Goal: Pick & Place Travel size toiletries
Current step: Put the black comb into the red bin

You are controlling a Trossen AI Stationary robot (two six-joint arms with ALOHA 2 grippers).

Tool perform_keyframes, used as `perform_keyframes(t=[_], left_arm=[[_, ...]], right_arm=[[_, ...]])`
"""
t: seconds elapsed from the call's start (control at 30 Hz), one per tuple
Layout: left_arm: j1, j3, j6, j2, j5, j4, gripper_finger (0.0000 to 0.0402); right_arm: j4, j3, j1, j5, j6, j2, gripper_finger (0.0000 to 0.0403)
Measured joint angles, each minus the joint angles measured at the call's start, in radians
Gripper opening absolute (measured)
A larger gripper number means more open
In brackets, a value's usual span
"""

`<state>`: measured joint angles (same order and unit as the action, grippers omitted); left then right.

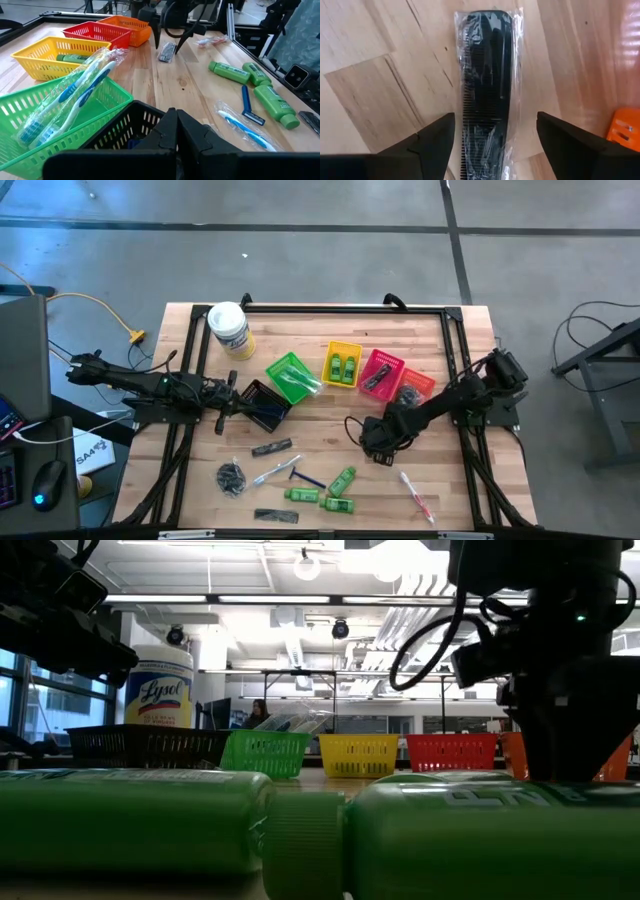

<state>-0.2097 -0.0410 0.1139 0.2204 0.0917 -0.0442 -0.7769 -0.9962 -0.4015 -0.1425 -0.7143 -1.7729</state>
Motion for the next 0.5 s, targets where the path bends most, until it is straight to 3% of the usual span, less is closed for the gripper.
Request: perform_keyframes(t=[0.3,0.5], left_arm=[[0.0,0.0,0.0,0.0,0.0,0.0,0.0],[0.0,0.0,0.0,0.0,-0.02,-0.003,0.0]], right_arm=[[0.075,0.062,0.033,0.133,0.036,0.005,0.0266],[0.11,0.081,0.042,0.129,0.069,0.006,0.0252]])
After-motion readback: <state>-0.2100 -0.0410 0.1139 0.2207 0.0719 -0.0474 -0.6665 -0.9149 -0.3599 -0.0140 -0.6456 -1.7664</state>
